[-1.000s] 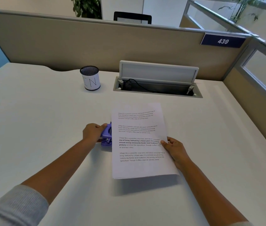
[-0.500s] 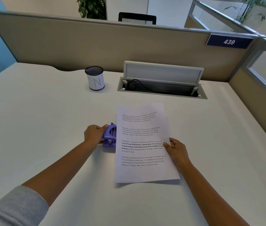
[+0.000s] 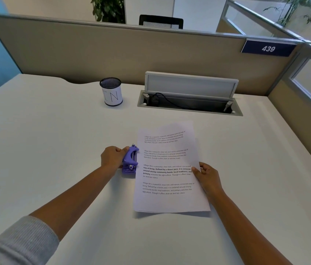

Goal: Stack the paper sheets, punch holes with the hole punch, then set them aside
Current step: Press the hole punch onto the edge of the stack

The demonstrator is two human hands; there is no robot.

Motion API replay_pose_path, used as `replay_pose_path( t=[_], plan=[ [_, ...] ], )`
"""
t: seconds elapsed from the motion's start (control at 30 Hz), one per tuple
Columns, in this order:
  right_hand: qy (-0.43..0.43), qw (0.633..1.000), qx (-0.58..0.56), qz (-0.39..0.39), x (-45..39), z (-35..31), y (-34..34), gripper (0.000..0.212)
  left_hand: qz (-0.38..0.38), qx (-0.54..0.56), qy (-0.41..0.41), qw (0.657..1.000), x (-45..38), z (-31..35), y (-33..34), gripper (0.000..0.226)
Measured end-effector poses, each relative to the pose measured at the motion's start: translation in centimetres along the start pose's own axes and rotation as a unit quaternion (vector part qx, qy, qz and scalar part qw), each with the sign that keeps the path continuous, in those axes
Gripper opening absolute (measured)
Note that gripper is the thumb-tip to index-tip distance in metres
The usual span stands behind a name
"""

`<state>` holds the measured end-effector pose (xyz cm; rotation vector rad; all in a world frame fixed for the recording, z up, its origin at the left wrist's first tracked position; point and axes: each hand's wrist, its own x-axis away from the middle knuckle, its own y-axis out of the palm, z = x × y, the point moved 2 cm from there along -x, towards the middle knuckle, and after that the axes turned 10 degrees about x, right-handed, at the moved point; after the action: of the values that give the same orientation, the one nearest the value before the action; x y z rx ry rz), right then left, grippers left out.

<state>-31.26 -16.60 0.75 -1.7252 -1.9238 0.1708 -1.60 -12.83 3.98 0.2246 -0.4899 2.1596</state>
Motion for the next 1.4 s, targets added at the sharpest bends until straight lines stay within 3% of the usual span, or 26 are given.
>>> replay_pose_path(
  t=[0.8,1.17,1.4],
  plan=[
    [-0.002,1.000,0.005,-0.005,-0.4,-0.2,0.5,0.028,-0.014,-0.114,0.053,0.992,-0.4,-0.3,1.8,0.044],
    [0.023,0.999,-0.016,-0.018,-0.3,-0.4,0.4,0.022,0.021,-0.220,0.144,0.965,-0.3,-1.0,1.7,0.041],
    [0.028,0.999,-0.012,-0.026,-0.2,-0.6,0.3,0.023,-0.047,-0.239,0.134,0.961,-1.5,-0.8,1.4,0.043]
  ],
)
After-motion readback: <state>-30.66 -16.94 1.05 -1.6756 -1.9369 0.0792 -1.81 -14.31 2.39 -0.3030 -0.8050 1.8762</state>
